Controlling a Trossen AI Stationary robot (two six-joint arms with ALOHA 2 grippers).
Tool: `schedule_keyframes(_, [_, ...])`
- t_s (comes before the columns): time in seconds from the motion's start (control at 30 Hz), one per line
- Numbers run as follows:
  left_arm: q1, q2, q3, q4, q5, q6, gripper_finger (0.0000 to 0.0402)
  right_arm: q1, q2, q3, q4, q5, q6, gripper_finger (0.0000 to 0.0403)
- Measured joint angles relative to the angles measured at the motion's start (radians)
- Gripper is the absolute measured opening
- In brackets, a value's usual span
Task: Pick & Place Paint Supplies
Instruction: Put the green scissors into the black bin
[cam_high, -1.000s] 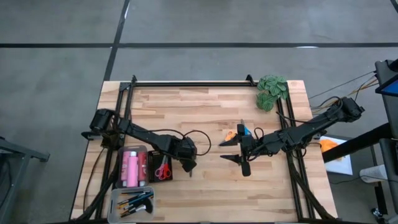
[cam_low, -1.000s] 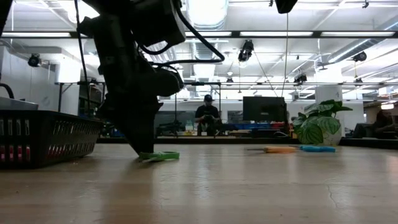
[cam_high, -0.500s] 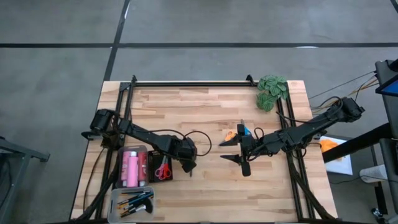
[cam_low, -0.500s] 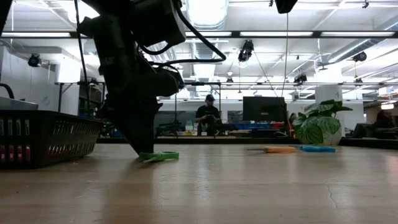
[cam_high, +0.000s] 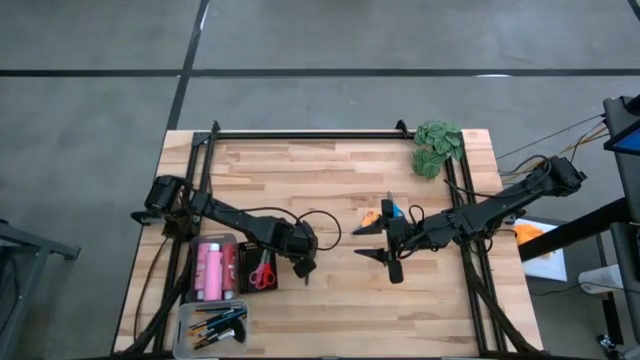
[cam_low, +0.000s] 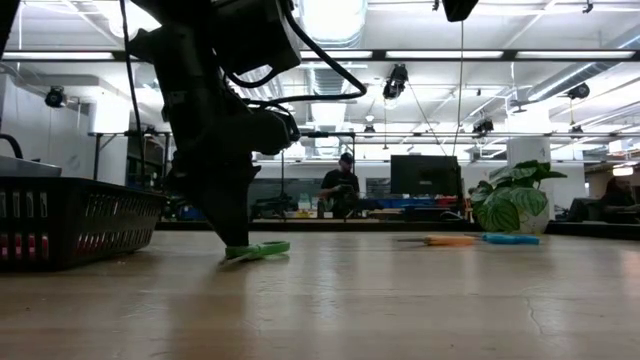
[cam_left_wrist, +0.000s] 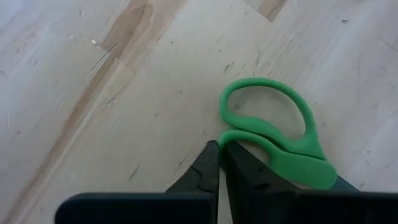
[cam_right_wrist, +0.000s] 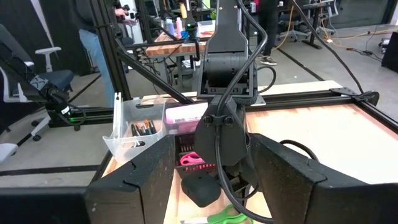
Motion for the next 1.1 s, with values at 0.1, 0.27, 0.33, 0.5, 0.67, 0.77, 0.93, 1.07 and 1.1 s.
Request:
schedule_keyframes(0.1, [0.000,0.000,0.000,0.000,0.000,0.000,0.0012,0.000,0.000,0.000,0.000,0.000,0.000,0.0209])
schedule_keyframes(0.27, [0.000,0.000,0.000,0.000,0.001,-0.004,0.0006,0.000,0.000,0.000,0.000,0.000,0.000,0.0209])
schedule_keyframes(0.33, [0.000,0.000,0.000,0.000,0.000,-0.004,0.0003,0.000,0.000,0.000,0.000,0.000,0.000,0.0209])
schedule_keyframes(0.5, [0.000,0.000,0.000,0.000,0.000,-0.005,0.0003,0.000,0.000,0.000,0.000,0.000,0.000,0.0209])
schedule_keyframes(0.67, [0.000,0.000,0.000,0.001,0.000,-0.007,0.0003,0.000,0.000,0.000,0.000,0.000,0.000,0.0209])
schedule_keyframes(0.77, [0.000,-0.003,0.003,-0.002,0.003,-0.007,0.0003,0.000,0.000,0.000,0.000,0.000,0.000,0.0209])
schedule_keyframes(0.93, [-0.002,-0.011,0.049,-0.053,0.027,-0.006,0.0002,0.000,0.000,0.000,0.000,0.000,0.000,0.0209])
schedule_keyframes(1.07, [-0.002,-0.026,0.110,-0.124,0.024,-0.003,0.0002,0.000,0.000,0.000,0.000,0.000,0.000,0.0209])
schedule_keyframes(1.1, [-0.002,-0.027,0.120,-0.145,0.019,-0.003,0.0002,0.000,0.000,0.000,0.000,0.000,0.000,0.0209])
